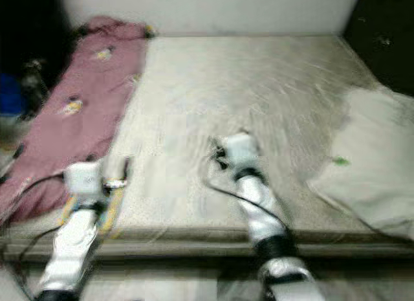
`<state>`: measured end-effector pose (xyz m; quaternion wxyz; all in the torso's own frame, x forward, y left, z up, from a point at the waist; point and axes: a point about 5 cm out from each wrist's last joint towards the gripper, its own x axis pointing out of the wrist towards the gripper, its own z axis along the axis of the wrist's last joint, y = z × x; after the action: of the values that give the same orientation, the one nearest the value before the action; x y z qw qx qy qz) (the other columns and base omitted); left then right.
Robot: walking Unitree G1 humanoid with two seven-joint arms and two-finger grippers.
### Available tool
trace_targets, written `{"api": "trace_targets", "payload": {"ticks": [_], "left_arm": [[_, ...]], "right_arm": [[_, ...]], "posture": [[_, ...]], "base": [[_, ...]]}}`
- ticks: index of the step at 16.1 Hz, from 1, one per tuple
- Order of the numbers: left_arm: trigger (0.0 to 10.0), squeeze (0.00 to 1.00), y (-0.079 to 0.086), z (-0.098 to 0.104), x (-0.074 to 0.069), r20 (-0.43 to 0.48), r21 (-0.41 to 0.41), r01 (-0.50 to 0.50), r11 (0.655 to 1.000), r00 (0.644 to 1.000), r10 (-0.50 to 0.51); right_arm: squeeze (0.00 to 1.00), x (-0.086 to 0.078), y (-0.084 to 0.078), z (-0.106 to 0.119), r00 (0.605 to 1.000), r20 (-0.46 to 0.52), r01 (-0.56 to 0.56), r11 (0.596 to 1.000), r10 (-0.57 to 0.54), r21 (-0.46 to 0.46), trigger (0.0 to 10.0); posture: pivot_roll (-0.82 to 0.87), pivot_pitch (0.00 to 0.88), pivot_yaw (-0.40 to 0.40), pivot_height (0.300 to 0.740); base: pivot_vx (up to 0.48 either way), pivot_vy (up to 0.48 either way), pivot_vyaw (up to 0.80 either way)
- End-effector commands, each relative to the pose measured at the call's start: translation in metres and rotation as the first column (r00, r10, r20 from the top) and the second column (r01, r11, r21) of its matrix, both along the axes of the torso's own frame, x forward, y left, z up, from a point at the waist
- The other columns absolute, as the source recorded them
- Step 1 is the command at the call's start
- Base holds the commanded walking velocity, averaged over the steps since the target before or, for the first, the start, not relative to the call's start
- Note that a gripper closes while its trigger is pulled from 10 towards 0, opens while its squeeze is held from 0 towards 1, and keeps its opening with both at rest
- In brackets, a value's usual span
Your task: Clean up the room
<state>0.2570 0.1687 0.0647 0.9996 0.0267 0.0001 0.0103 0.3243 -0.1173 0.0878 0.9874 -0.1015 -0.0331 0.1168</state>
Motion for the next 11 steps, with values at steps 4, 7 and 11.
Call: {"api": "trace_targets", "payload": {"ticks": [4, 7, 11], "left_arm": [[10.0, 0.0, -0.0139, 0.0042, 0.0048, 0.013, -0.017, 0.018, 1.0, 1.0, -0.017], [10.0, 0.0, -0.0136, 0.0049, 0.0052, 0.012, -0.002, 0.008, 1.0, 1.0, -0.008], [10.0, 0.0, -0.0153, 0.0047, 0.0059, 0.009, -0.004, 0.006, 1.0, 1.0, -0.006]], "right_arm": [[0.0, -0.0022, -0.0213, -0.0056, 0.998, -0.016, 0.058, 0.998, -0.058, -0.023, 10.0], [0.0, -0.0021, -0.0211, -0.0061, 0.998, -0.016, 0.06, 0.998, -0.06, -0.023, 10.0], [0.0, -0.0018, -0.0218, -0.0065, 0.998, -0.016, 0.058, 0.998, -0.058, -0.03, 10.0]], "posture": [[0.05, 0.0, 0.033, 0.74], [0.05, 0.0, 0.033, 0.74], [0.04, 0.0, 0.032, 0.74]], "base": [[0.0, 0.0, 0.0], [0.0, 0.0, 0.0], [0.0, -0.321, 0.0]]}}
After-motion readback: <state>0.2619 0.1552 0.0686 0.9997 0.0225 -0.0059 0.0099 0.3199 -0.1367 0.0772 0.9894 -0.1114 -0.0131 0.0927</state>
